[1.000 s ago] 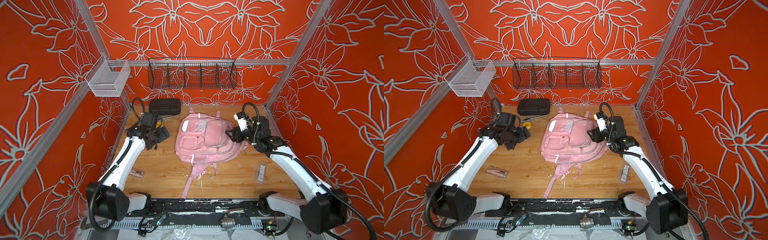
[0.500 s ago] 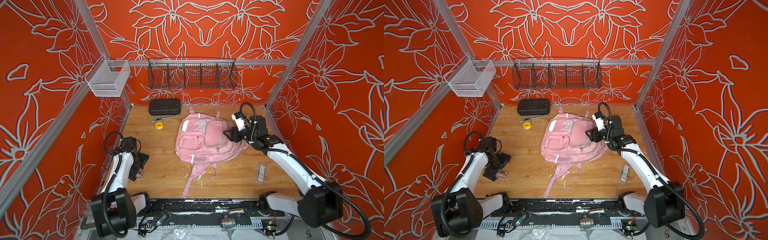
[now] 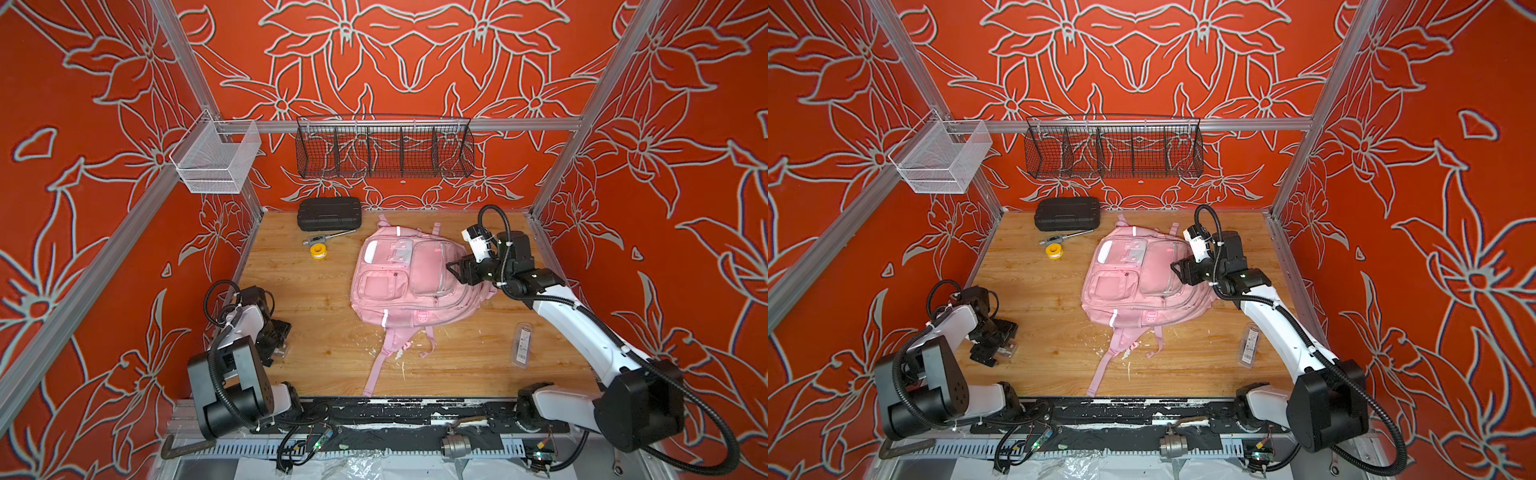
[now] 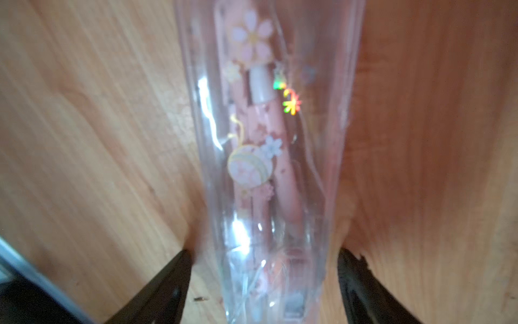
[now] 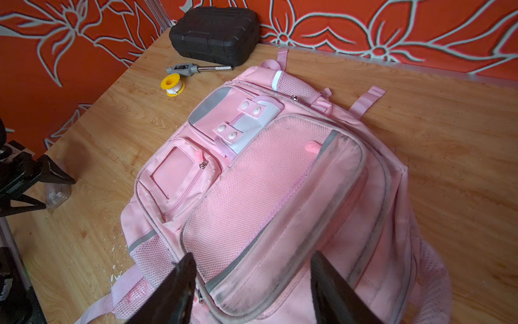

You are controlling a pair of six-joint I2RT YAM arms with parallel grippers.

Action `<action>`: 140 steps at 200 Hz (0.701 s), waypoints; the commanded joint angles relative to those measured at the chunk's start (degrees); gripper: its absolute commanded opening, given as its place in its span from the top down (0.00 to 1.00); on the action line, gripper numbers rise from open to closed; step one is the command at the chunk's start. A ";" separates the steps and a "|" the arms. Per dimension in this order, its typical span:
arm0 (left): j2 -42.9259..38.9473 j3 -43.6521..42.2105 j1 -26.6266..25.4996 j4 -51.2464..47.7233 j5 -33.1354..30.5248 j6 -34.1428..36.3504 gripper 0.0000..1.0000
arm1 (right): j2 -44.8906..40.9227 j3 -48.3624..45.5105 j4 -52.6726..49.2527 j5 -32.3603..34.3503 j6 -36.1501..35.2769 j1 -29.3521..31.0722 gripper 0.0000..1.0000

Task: Pack the student bag
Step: 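Lower the left gripper onto the clear pencil case and grasp it, then lift the clear pencil case with the left gripper toward the backpack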

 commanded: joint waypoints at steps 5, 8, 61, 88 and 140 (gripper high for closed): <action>2.89 -1.66 0.42 4.71 2.28 1.76 0.25 | -0.08 2.05 -1.13 -0.60 -0.62 0.00 0.35; 3.23 -1.78 0.43 4.85 2.57 1.92 0.26 | -0.05 2.07 -1.25 -0.59 -0.56 0.00 0.35; 6.45 2.82 0.39 1.45 11.96 7.96 0.56 | -0.69 2.46 -1.83 -0.25 -0.62 0.07 0.36; 0.74 5.42 -2.26 -0.04 16.37 8.61 0.60 | -0.69 2.86 -1.50 -0.95 0.15 0.03 0.36; -6.24 21.29 -21.96 -0.80 15.81 12.26 0.60 | 1.83 5.14 1.73 -6.63 6.01 0.02 0.36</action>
